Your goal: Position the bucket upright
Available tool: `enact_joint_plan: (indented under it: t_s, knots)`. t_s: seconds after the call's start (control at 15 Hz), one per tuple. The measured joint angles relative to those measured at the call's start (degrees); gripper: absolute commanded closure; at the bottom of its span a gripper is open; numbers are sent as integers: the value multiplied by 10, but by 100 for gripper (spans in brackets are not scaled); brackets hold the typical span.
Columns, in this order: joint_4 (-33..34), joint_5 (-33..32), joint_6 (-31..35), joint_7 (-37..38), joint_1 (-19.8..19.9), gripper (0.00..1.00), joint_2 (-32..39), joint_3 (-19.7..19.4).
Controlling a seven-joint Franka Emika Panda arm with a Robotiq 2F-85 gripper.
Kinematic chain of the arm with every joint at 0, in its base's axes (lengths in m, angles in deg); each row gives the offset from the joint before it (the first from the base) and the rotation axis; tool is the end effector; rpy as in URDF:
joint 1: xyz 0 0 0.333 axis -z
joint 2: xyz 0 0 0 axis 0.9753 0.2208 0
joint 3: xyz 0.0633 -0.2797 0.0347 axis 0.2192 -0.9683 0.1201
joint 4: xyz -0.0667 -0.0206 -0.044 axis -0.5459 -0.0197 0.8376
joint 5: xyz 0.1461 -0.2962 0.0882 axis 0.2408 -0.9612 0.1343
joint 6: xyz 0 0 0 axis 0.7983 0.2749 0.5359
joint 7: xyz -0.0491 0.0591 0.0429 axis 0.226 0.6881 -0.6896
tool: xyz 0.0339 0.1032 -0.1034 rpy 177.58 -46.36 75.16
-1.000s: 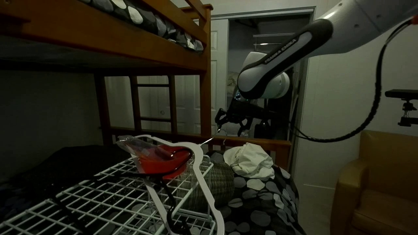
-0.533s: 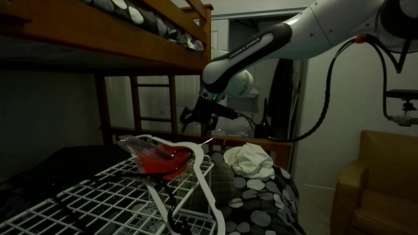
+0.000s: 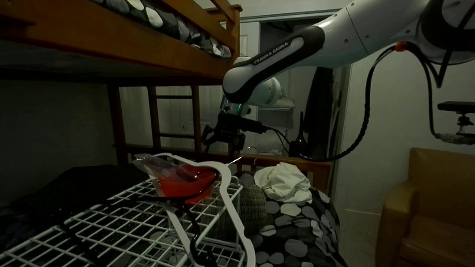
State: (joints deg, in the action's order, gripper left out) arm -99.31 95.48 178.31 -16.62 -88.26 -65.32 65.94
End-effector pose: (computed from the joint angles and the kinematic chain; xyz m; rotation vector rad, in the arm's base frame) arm 0.5947 0.2075 0.3992 -2.8630 0.3395 -0.3234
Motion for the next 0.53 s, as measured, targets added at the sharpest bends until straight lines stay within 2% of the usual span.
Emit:
enact_joint_plan:
  t_s: [0.33,0.53]
  knots:
    - [65,-76,5,112,-52,0,62,-31]
    - [121,-85,-14,129,-73,0,106,-35]
